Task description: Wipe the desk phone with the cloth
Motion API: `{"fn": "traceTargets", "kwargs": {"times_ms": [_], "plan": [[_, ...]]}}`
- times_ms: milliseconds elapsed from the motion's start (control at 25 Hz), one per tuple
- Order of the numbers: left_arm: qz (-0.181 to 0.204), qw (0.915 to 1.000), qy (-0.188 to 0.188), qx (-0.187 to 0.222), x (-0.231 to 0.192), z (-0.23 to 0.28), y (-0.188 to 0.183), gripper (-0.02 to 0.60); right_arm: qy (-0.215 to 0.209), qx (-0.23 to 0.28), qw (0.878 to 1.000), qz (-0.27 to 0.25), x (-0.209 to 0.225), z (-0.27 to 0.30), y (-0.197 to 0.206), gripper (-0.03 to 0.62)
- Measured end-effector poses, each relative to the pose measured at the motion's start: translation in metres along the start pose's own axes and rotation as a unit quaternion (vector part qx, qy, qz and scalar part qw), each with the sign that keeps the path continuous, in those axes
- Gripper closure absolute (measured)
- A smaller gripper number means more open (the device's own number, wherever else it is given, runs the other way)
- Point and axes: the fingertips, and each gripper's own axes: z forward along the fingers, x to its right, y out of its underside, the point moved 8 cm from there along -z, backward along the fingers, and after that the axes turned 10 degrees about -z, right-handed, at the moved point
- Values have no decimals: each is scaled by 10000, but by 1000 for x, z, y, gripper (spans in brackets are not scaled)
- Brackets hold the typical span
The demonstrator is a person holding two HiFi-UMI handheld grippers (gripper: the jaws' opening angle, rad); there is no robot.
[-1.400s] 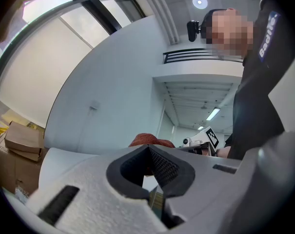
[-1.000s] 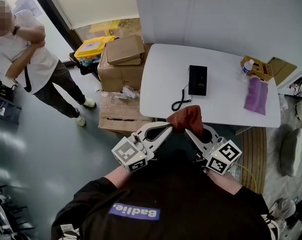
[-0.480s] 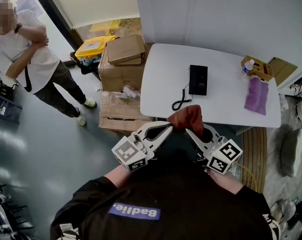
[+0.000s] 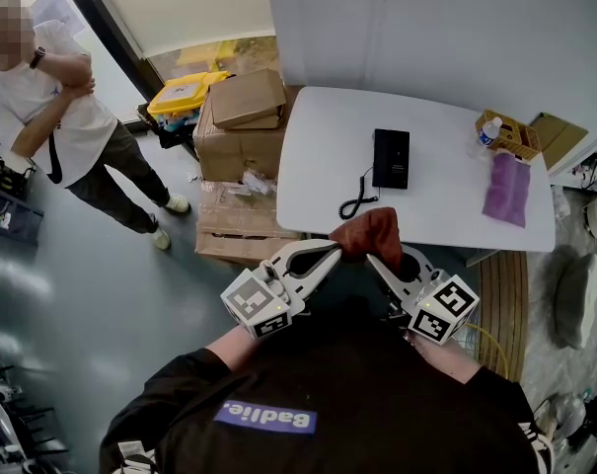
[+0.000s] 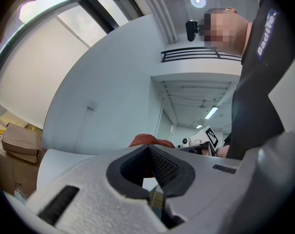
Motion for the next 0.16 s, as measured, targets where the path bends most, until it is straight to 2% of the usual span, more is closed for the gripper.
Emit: {"fn": "traceTargets", "kwargs": {"times_ms": [160], "plan": [[6, 10000, 6, 1, 0, -1, 1, 575, -6, 10, 10000, 1, -1, 0, 1, 500]]}}
